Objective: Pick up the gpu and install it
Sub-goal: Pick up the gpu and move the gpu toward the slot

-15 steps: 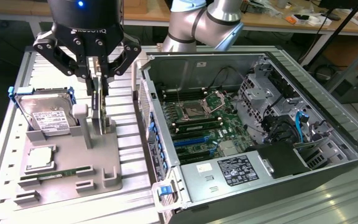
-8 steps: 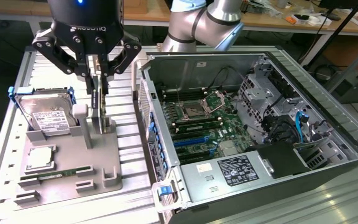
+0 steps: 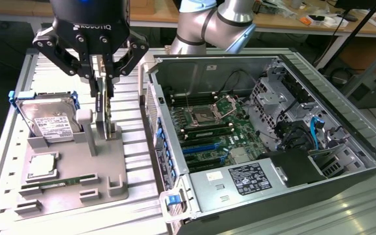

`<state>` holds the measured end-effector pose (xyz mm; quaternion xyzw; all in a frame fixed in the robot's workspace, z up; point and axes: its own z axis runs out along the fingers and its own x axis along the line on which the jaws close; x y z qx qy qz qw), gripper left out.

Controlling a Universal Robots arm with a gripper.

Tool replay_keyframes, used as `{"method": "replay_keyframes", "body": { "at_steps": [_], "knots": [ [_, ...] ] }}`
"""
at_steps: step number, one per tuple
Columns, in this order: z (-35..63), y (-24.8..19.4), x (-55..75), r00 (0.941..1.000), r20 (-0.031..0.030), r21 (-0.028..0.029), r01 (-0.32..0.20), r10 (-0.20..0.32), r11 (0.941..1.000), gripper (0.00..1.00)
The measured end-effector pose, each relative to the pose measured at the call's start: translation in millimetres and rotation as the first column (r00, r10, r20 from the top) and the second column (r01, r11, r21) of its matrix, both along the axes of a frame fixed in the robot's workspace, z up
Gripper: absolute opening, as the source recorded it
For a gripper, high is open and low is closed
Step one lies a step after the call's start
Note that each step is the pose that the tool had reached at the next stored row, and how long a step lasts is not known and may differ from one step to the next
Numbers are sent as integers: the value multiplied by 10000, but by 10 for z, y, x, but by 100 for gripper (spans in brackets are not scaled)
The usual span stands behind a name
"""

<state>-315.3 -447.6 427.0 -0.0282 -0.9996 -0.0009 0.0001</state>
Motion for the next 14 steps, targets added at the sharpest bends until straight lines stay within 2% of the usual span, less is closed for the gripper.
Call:
{"method": "replay_keyframes", "body": {
  "at_steps": [14],
  "knots": [
    [79, 0, 0, 10000, -1, 0, 0, 0, 10000, 27]
  ]
}}
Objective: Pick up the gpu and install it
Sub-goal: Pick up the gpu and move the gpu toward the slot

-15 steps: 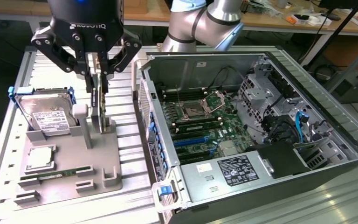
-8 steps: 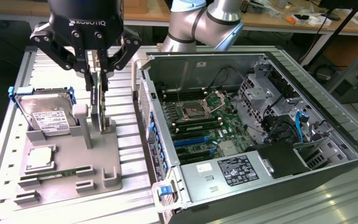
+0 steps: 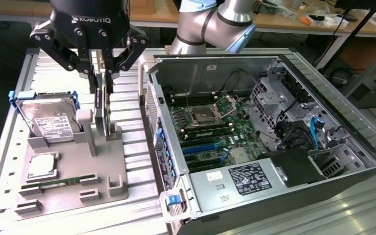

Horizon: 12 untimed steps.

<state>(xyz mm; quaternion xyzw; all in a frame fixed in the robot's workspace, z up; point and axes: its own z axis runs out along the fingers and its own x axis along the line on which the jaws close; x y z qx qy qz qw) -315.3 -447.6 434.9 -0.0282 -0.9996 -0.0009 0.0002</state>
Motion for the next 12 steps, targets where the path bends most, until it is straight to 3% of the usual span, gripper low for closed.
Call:
{"method": "replay_keyframes", "body": {
  "at_steps": [12],
  "knots": [
    [14, 0, 25, 10000, 0, -1, 0, 0, 10000, 27]
  ]
}}
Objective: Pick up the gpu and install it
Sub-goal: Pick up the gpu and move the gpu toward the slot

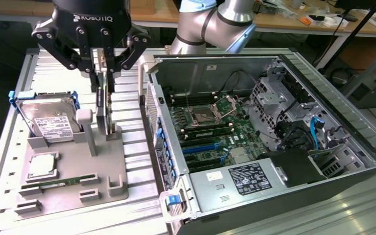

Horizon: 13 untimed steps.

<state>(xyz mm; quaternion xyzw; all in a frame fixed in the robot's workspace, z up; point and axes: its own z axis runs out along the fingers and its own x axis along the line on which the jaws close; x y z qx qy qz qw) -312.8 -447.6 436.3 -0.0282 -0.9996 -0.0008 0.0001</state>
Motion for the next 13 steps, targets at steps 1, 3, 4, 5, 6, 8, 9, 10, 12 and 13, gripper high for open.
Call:
{"method": "replay_keyframes", "body": {
  "at_steps": [1, 3, 4, 5, 6, 8, 9, 10, 12, 13],
  "knots": [
    [1, 0, 8, 10000, 0, 0, 0, 0, 10000, 27],
    [2, 0, 25, 10000, -1, 0, 1, -1, 10000, 27],
    [2, 0, 33, 10000, 0, 0, 1, -1, 10000, 27],
    [2, 0, 44, 10000, -1, 0, 0, 0, 10000, 27],
    [3, 0, 53, 10000, -1, -1, 0, 0, 10000, 27],
    [4, 0, 72, 10000, 0, 0, 0, 0, 10000, 27],
    [4, 0, 81, 10000, 0, -1, 0, 0, 10000, 27],
    [5, 0, 94, 10000, -1, -1, 0, 0, 10000, 27],
    [5, 0, 98, 10000, -1, 0, 1, -1, 10000, 27],
    [5, 0, 98, 10000, 0, 0, 2, -2, 10000, 27]
  ]
}}
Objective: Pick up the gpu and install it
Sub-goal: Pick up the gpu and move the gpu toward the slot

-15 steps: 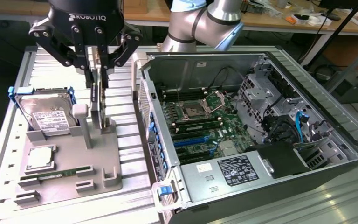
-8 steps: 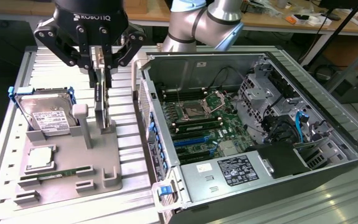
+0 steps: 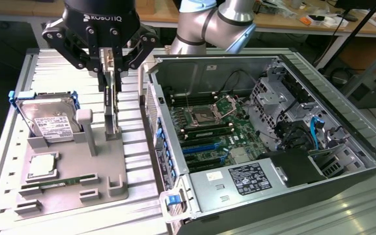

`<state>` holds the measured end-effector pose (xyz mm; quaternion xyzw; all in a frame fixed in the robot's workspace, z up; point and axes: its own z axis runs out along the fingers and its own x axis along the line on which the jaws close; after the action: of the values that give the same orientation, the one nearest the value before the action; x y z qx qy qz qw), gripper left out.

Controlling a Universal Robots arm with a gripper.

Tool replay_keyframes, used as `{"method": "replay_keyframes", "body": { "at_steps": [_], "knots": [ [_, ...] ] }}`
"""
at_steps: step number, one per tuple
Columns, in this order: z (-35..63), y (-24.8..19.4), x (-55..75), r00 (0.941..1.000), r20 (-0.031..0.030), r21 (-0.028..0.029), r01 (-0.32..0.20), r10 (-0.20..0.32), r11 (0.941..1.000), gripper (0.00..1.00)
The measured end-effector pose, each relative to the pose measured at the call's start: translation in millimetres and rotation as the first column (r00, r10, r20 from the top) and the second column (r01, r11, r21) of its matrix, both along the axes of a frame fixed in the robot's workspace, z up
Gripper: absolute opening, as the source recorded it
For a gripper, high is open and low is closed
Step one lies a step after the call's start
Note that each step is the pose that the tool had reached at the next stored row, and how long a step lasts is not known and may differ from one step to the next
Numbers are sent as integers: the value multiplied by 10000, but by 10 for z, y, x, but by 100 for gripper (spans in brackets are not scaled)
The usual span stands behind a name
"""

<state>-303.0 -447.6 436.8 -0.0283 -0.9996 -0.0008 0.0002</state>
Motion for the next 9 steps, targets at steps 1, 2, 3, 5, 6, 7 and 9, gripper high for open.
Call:
{"method": "replay_keyframes", "body": {
  "at_steps": [1, 2, 3, 5, 6, 7, 9],
  "knots": [
    [0, 0, 0, 10000, 0, 1, -1, 1, 10000, 27],
    [1, 0, 1, 10000, 0, 0, -2, 2, 10000, 27],
    [2, 0, 1, 10000, -1, -1, -2, 2, 10000, 27],
    [3, 0, 13, 10000, -2, -2, -4, 4, 10000, 27],
    [2, 0, 24, 10000, -1, -1, -3, 3, 10000, 27],
    [1, 0, 36, 10000, -1, -1, -1, 1, 10000, 27],
    [2, 0, 64, 10000, -3, -1, -2, 2, 10000, 27]
  ]
}}
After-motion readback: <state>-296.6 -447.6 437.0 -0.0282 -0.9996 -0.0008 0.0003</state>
